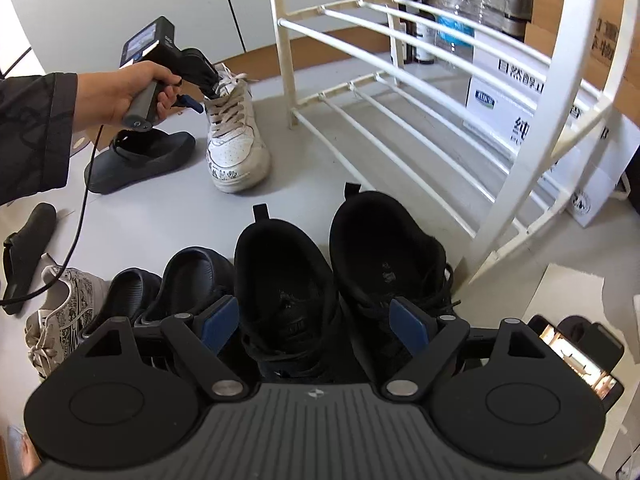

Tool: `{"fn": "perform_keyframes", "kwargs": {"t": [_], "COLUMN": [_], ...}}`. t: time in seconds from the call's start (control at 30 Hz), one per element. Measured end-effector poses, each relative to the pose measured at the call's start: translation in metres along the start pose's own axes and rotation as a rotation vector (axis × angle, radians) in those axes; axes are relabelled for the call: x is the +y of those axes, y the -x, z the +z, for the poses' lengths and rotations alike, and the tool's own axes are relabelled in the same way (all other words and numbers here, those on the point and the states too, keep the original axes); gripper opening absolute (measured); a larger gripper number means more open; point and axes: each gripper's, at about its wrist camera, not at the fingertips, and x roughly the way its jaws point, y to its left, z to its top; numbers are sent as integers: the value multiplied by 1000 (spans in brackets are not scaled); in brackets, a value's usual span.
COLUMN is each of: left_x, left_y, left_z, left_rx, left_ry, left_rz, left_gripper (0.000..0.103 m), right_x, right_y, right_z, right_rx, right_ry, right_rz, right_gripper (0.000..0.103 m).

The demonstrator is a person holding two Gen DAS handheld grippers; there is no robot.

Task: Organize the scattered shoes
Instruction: 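Close the left tool on the white sneaker's heel collar, then lift the white sneaker with the left tool and carry it toward the clog row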

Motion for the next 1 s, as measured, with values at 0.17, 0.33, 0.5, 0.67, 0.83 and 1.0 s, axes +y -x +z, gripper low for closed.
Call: {"fn": "perform_keyframes", "kwargs": {"t": [0.17,0.33,0.5,0.67,0.83,1.0], "left_x": [-5,-5,-12,-19,-26,-23], "left_y": [-1,-4,7,19,48,79], "left_z": [6,5,6,11,22,35], "left_rx": [0,-1,-59,-48,-91,-109], "left_ry": [-10,8,-39,-79,-98,-110], "left_rz": [44,54,78,53,32,1], "left_gripper": [26,27,12,11,10,10], "right_x": [4,6,8,6,10,13], "right_y": [0,-4,-5,-7,-7,-7], "right_z": [-3,-3,-5,-5,-4,-1], "right_rx": [8,21,27,27,17,4], "right_ry": [13,7,20,-6,-5,-16], "right_rz": [21,31,47,54,73,90], "right_gripper": [86,85,82,80,80,79]}}
